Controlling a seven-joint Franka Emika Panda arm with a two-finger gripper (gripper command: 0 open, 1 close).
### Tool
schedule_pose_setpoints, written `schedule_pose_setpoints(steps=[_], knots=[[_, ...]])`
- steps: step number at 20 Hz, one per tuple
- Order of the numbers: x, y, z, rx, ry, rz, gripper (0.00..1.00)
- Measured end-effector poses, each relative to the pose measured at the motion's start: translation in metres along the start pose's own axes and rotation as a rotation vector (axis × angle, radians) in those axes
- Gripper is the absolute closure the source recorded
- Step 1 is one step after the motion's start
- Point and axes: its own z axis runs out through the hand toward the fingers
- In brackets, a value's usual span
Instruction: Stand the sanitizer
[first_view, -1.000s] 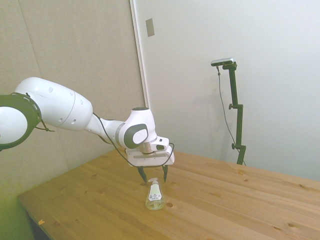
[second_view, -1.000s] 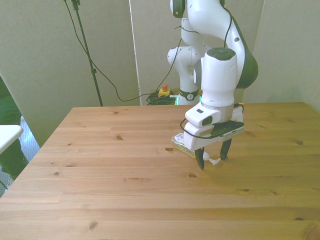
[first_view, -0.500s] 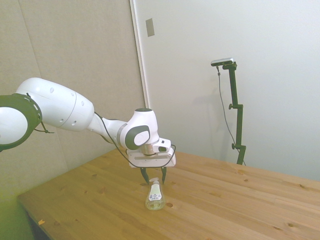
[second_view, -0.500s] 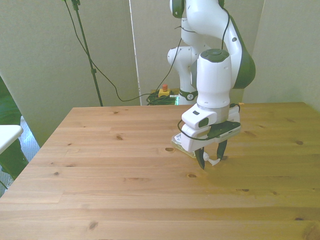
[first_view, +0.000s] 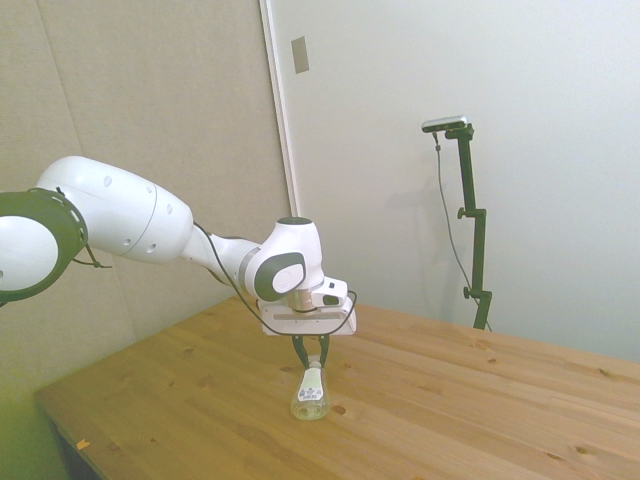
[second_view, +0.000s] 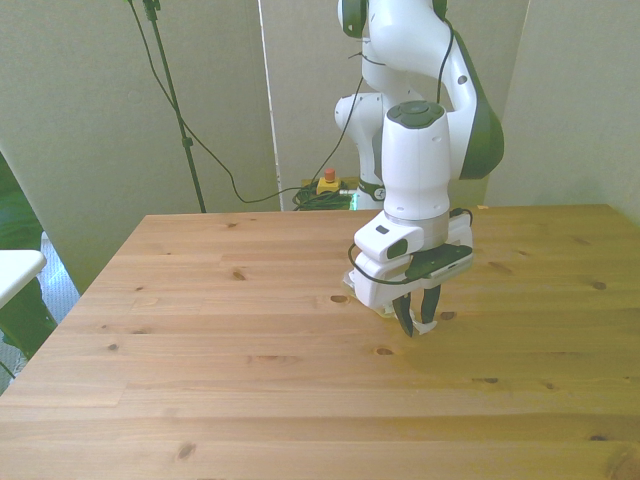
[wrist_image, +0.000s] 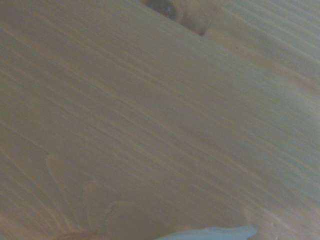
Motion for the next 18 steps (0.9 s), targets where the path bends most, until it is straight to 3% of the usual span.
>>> schedule_pose_setpoints(steps=[11,18], knots=[[0.006,0.013,-0.001,0.026,-0.024,0.065,1.0],[0.013,0.013,-0.015,0.022,0.004,0.402,1.0]])
